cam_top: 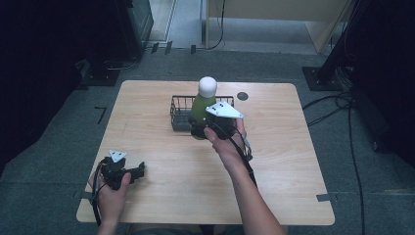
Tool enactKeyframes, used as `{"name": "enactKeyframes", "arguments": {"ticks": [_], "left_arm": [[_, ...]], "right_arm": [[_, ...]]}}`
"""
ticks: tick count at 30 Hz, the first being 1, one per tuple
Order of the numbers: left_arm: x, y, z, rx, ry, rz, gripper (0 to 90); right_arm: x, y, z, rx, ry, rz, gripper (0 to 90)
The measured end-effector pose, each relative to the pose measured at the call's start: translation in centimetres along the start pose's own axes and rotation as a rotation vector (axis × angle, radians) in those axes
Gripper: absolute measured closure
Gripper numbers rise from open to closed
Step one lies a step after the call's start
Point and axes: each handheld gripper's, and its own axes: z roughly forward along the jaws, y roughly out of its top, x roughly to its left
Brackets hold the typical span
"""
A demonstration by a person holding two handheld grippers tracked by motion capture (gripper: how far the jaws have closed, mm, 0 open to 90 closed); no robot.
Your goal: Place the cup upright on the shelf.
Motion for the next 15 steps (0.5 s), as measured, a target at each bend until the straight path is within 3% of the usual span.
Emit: {"name": "enactKeyframes", "arguments": {"ticks": [15], "left_arm": [[0.0,0.0,0.0,0.001,0.000,0.000,1.6]], "right_arm": [[-2.7,2.5,1.2,-0.031,-0.072,0.035,19.7]]}}
